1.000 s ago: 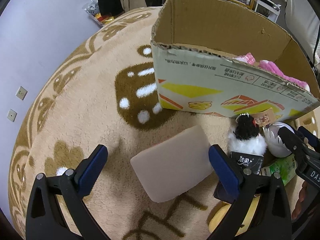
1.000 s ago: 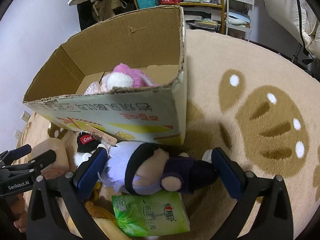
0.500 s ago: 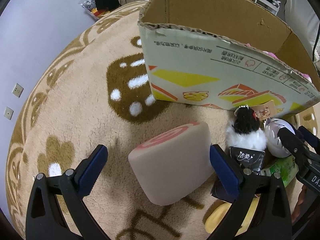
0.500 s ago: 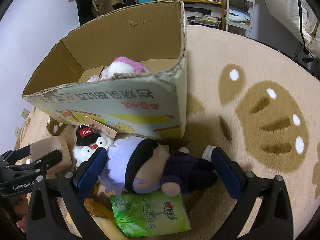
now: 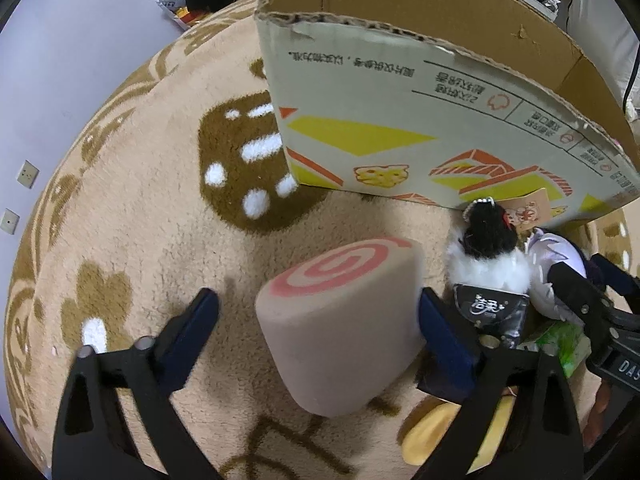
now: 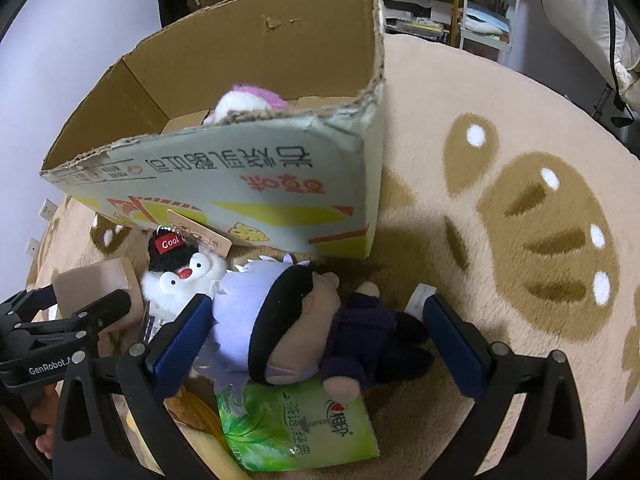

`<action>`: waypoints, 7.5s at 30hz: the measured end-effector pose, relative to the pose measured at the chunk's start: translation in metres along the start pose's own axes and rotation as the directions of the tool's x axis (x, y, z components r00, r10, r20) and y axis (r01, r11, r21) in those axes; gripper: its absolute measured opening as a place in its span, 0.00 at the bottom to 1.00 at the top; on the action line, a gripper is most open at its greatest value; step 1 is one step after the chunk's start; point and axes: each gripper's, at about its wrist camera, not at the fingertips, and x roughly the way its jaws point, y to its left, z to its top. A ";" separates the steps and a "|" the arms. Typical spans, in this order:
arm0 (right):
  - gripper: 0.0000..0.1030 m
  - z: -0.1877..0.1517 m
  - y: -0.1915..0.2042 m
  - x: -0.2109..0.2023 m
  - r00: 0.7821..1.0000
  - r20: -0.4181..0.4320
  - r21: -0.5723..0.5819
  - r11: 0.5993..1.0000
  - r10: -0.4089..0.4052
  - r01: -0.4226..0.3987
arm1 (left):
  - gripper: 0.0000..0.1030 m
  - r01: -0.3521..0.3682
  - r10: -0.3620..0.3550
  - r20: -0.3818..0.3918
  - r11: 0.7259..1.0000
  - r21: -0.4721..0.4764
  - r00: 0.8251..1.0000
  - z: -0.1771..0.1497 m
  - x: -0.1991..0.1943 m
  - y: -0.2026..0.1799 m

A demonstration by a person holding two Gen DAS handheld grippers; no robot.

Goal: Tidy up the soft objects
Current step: 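Grasp the swirl cushion with the left tool while the right tool grasps the purple doll, then lift the swirl cushion with the left tool while the right tool carries the doll over the box, then open the right tool to drop the purple doll while the left tool releases the swirl cushion into the box, then lower both tools toward the yellow dog plush and green tissue pack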

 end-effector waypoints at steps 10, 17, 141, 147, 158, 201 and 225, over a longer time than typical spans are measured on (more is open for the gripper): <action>1.00 -0.007 -0.012 0.006 0.998 -0.051 0.050 0.998 0.038 -0.036 | 0.46 0.060 -0.061 0.012 0.998 0.018 0.998 -0.005 -0.009 -0.009; 0.98 -0.009 -0.009 0.003 0.998 -0.047 0.034 0.999 0.043 -0.041 | 0.35 0.064 -0.064 0.030 0.998 0.019 0.997 -0.008 -0.019 -0.010; 1.00 0.069 0.011 -0.115 0.852 0.502 -0.098 0.988 0.150 -0.117 | 0.92 -0.112 0.036 0.485 0.985 0.130 0.874 0.051 -0.118 -0.033; 1.00 0.055 0.007 -0.130 0.854 0.500 -0.079 0.990 0.140 -0.115 | 0.96 -0.115 0.038 0.459 0.984 0.140 0.887 0.034 -0.130 -0.029; 1.00 0.027 -0.001 -0.157 0.883 0.455 -0.030 0.993 0.117 -0.116 | 0.96 -0.119 0.052 0.405 0.983 0.142 0.913 0.001 -0.151 -0.025; 1.00 -0.043 -0.010 -0.105 0.989 0.123 0.090 0.991 0.087 -0.098 | 0.96 -0.052 0.018 0.213 0.986 0.157 0.977 -0.056 -0.120 -0.032; 1.00 -0.048 -0.020 -0.052 0.993 -0.087 0.144 0.987 0.078 -0.065 | 0.96 0.168 -0.173 0.004 0.962 0.214 0.985 -0.075 -0.075 -0.077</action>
